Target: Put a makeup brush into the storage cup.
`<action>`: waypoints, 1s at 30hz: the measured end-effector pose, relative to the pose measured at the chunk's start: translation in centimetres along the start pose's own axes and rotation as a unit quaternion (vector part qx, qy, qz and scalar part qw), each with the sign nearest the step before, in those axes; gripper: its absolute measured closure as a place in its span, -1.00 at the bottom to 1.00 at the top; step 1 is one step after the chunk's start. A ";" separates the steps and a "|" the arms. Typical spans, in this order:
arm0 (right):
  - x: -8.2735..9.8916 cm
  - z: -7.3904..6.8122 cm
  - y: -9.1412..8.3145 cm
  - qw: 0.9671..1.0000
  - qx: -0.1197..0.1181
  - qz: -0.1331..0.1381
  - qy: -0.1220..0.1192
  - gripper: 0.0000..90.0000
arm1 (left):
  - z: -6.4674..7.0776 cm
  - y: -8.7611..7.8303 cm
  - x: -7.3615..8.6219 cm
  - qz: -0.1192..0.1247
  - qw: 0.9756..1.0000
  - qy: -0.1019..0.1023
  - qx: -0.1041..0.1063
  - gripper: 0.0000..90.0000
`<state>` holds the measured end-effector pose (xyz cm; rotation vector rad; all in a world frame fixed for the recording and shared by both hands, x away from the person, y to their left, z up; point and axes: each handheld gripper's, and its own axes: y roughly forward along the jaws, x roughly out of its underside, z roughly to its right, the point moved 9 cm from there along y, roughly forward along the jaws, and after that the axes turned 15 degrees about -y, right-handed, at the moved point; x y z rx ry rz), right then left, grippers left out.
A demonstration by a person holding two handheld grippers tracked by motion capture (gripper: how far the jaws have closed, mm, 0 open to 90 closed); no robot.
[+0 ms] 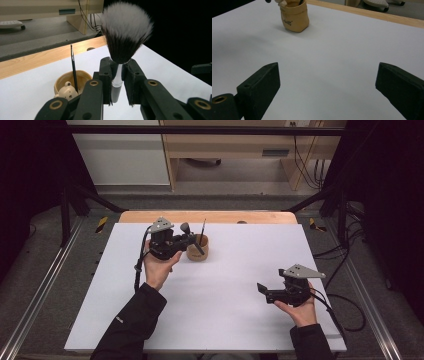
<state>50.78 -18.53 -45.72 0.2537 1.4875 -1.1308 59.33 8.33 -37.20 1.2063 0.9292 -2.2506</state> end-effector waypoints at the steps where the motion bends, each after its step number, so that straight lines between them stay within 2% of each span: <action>1: 0.0 0.0 0.0 1.000 0.000 0.000 0.000 -0.86 | -0.1 0.1 0.0 0.000 1.000 0.002 -0.002 0.71; 11: 0.0 0.0 0.1 1.000 -0.001 0.000 -0.001 -0.86 | -0.9 0.6 -0.8 0.003 1.000 0.003 -0.019 0.71; 23: 0.0 -0.1 0.1 1.000 -0.002 0.000 0.000 -0.86 | -1.1 1.7 -2.0 0.003 0.999 0.012 -0.036 0.71; 30: 0.0 -0.1 0.1 1.000 -0.002 0.001 0.000 -0.86 | -1.3 2.2 -2.5 0.004 0.999 0.011 -0.043 0.71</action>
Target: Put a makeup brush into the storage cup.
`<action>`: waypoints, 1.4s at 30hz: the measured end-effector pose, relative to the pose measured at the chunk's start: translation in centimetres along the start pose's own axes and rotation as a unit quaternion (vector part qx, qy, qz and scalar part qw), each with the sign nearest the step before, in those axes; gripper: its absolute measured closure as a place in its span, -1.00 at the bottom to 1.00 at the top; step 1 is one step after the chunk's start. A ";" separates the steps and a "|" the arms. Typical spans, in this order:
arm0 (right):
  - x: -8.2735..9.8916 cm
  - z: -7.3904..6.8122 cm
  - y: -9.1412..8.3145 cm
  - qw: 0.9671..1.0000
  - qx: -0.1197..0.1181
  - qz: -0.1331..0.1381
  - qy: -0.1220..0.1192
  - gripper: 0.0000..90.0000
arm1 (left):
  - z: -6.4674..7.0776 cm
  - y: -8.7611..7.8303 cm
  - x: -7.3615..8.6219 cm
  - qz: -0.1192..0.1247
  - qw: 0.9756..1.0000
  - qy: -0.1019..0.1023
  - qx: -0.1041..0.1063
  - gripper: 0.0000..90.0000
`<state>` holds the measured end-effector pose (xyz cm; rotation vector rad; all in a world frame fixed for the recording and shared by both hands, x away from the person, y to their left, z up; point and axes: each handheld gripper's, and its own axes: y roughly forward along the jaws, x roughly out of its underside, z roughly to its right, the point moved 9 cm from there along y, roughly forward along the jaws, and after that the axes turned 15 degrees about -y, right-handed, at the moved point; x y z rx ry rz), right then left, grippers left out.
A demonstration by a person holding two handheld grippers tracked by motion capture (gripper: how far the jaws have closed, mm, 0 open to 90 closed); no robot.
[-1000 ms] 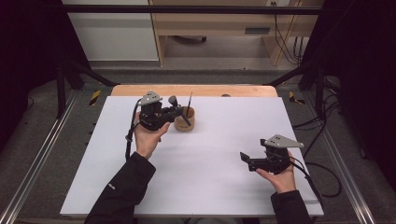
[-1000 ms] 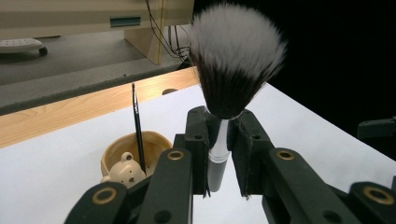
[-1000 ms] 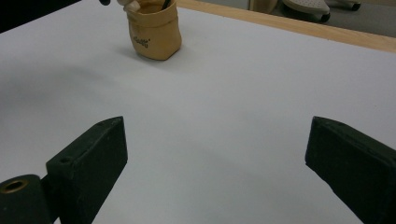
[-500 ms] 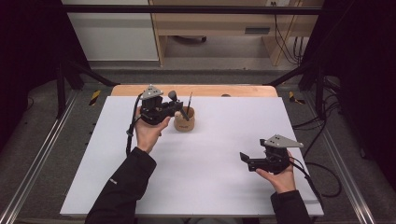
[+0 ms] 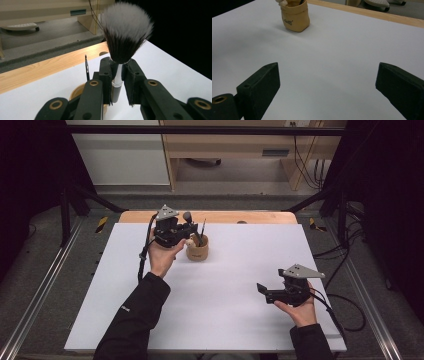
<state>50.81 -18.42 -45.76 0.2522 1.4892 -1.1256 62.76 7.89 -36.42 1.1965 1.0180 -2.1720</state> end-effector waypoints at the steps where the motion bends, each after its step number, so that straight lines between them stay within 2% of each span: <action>1: 0.0 0.0 0.0 1.000 0.000 0.000 0.001 -0.86 | -0.1 0.1 0.0 -0.001 1.000 0.001 -0.002 0.71; 13: 0.0 0.0 0.0 1.000 -0.001 0.001 0.000 -0.86 | -1.4 1.3 -0.3 -0.003 1.000 -0.006 -0.021 0.71; 21: -0.1 0.0 0.0 1.000 -0.002 0.002 0.000 -0.86 | -2.2 2.4 0.1 -0.010 0.999 -0.010 -0.033 0.71; 28: -0.1 -0.1 0.0 1.000 -0.002 0.002 0.001 -0.86 | -2.4 3.2 0.6 -0.019 0.999 0.000 -0.044 0.71; 42: -0.1 -0.1 0.0 1.000 -0.004 0.002 -0.002 -0.86 | -3.0 3.8 1.8 -0.033 0.998 0.004 -0.054 0.71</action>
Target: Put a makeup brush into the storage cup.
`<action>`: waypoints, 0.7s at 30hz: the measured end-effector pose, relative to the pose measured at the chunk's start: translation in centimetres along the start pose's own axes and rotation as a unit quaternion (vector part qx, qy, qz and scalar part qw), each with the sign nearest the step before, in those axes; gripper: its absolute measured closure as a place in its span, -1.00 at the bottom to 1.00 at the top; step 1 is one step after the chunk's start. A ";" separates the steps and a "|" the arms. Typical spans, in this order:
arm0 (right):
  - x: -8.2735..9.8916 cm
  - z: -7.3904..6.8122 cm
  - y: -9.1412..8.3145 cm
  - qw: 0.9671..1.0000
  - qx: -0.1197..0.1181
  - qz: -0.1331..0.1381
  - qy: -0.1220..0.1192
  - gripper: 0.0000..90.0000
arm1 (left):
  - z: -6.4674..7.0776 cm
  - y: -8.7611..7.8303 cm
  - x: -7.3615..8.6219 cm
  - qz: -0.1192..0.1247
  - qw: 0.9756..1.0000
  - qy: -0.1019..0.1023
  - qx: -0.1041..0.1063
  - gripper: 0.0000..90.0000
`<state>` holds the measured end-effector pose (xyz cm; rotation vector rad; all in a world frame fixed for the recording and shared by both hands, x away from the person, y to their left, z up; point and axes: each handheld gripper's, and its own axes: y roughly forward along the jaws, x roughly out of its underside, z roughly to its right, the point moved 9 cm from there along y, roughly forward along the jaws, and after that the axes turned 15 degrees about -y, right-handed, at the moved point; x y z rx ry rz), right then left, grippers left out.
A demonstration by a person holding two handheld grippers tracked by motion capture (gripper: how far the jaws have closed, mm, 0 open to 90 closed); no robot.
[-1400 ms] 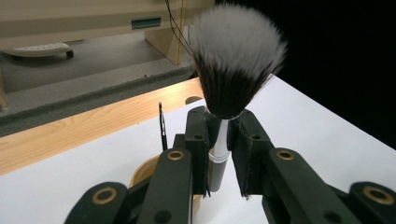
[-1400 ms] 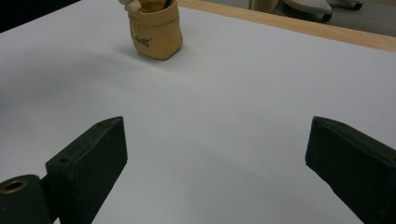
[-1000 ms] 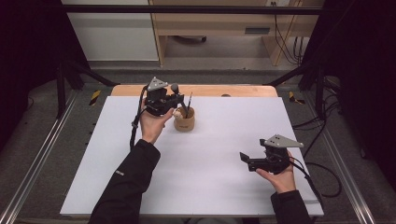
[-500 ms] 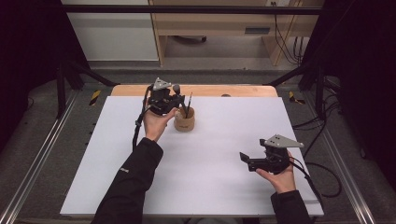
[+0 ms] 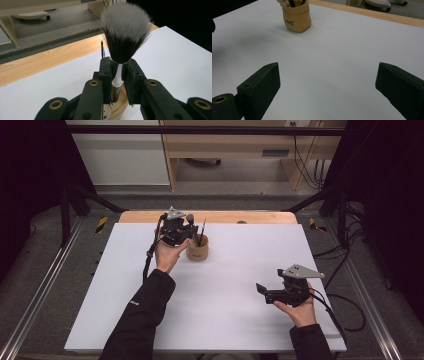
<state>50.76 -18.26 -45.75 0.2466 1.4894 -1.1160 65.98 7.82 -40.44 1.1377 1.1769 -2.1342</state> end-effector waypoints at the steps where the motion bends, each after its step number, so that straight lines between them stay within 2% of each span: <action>1: 0.0 0.0 0.0 1.000 0.000 0.000 0.000 -0.86 | 0.0 0.1 0.1 -0.001 1.000 -0.001 0.000 0.71; 8: 0.0 0.0 0.0 1.000 0.000 0.000 0.001 -0.86 | -0.1 0.6 0.7 -0.011 1.000 0.006 -0.005 0.71; 21: 0.0 -0.1 0.0 1.000 0.000 0.000 0.001 -0.86 | -0.2 1.6 2.0 -0.027 1.000 0.008 -0.006 0.71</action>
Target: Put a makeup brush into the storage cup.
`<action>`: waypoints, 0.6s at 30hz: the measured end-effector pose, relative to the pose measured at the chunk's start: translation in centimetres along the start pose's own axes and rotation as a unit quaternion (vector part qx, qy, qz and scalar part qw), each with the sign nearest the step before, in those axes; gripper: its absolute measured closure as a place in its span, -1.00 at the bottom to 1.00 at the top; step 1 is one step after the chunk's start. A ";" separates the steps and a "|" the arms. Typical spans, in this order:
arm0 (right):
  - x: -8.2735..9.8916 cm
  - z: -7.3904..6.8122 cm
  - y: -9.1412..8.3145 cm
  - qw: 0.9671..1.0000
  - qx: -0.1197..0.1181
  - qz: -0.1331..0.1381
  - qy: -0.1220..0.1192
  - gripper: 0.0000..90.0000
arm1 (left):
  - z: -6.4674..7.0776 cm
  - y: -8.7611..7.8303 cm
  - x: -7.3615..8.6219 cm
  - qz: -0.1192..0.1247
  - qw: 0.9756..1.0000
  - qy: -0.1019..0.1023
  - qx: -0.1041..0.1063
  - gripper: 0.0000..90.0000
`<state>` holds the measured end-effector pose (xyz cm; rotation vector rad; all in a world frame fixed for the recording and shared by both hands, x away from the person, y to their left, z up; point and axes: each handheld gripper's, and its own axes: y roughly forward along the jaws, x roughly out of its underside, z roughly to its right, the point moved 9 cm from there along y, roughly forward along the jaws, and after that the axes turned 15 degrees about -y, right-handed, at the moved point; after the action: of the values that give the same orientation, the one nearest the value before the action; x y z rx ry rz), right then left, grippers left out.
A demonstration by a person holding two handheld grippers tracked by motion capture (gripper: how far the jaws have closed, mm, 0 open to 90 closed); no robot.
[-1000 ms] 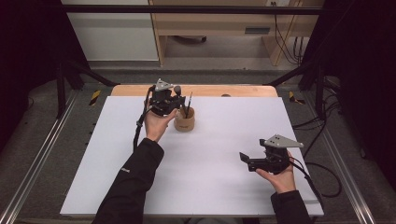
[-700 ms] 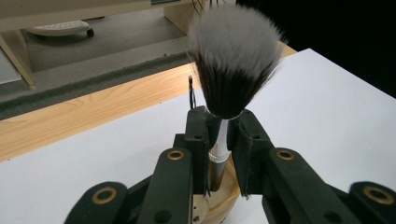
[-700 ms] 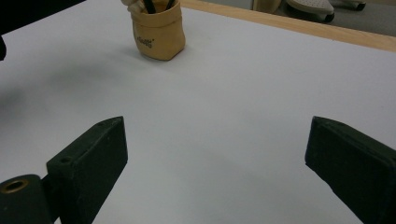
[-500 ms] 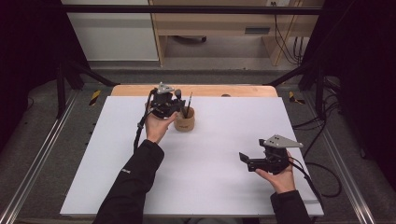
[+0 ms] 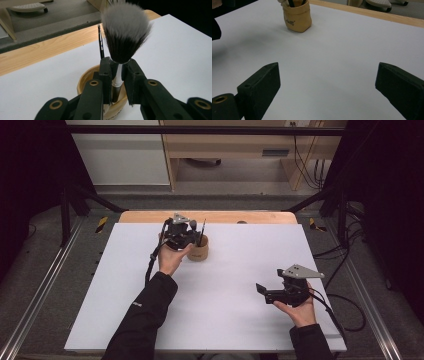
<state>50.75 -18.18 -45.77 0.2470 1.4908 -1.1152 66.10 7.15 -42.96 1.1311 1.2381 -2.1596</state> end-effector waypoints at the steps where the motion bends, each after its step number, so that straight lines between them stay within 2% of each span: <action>1: 0.0 0.0 0.0 1.000 -0.001 0.000 0.000 -0.86 | 0.0 0.1 0.1 -0.002 1.000 -0.002 0.000 0.71; 18: 0.0 -0.1 0.0 1.000 -0.003 0.001 0.000 -0.86 | 0.1 1.4 1.9 -0.019 1.000 0.003 -0.005 0.71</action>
<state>50.70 -18.07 -45.77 0.2436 1.4928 -1.1102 65.87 6.38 -45.21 1.1185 1.2821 -2.1776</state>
